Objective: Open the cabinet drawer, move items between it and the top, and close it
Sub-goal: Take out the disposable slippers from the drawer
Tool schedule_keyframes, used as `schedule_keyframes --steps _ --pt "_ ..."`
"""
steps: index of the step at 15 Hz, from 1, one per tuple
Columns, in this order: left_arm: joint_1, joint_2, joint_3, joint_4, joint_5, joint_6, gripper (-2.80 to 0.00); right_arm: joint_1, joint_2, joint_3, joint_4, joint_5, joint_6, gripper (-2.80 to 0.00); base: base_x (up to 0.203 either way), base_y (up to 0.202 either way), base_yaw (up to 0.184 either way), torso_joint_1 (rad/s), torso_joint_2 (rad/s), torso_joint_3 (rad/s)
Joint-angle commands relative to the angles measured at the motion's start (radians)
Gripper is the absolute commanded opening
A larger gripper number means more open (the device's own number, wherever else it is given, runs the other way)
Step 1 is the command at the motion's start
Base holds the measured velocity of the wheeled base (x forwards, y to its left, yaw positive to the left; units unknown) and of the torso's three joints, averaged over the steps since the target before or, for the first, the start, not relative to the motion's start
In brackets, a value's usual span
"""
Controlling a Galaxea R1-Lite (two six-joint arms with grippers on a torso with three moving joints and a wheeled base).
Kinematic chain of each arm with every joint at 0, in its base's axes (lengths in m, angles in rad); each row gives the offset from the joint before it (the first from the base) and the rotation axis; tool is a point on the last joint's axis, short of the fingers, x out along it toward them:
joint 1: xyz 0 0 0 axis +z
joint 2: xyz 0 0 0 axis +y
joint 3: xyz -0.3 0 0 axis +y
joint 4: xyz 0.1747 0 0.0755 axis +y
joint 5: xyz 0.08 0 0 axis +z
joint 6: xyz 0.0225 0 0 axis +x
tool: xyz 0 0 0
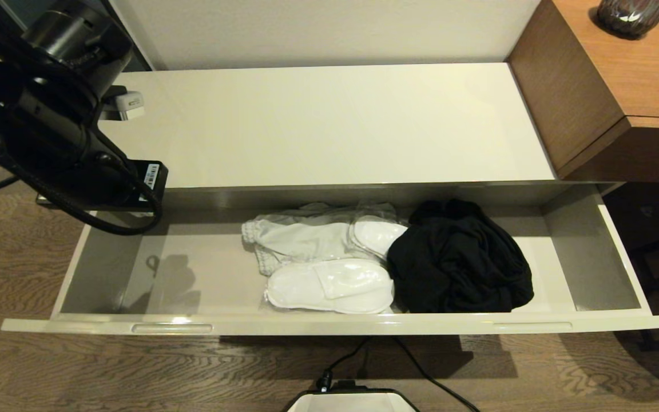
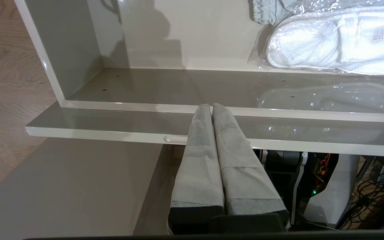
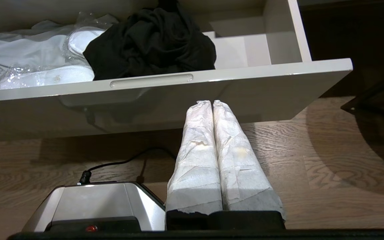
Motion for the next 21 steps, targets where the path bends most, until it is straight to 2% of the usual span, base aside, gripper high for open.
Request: schedule_keyframes --steps 1,6,9,17,19,20,21 --pt "-0.005 0.004 -0.001 0.008 0.002 0.0 -2.8 -0.001 0.002 0.0 0.0 0.0 0.0 -2.8 0.0 0.0 0.0 0.0 0.0 0.0" --pt "-0.006 -0.004 0.004 0.019 0.002 0.0 -2.8 -0.001 0.002 0.0 -0.001 0.0 0.0 -2.8 0.0 0.0 0.0 0.0 0.0 0.0" --pt "-0.006 -0.01 -0.048 0.115 0.0 0.0 -2.8 -0.001 0.002 0.0 -0.001 0.0 0.001 -2.8 0.0 0.0 0.0 0.0 0.0 0.0" --pt "-0.022 -0.025 -0.053 0.123 -0.001 0.021 -2.8 -0.001 0.002 0.0 -0.001 0.0 0.001 -2.8 0.0 0.0 0.0 0.0 0.0 0.0" --pt "-0.022 -0.027 -0.051 0.134 -0.011 0.022 -2.8 -0.001 0.002 0.0 0.0 0.0 0.001 -2.8 0.0 0.0 0.0 0.0 0.0 0.0" --pt "-0.024 -0.024 -0.049 0.172 -0.036 0.019 -2.8 -0.001 0.002 0.0 0.0 0.0 0.0 -2.8 0.0 0.0 0.0 0.0 0.0 0.0" --pt "-0.027 -0.017 -0.049 0.203 -0.095 0.014 -2.8 -0.001 0.002 0.0 0.0 0.0 0.001 -2.8 0.0 0.0 0.0 0.0 0.0 0.0"
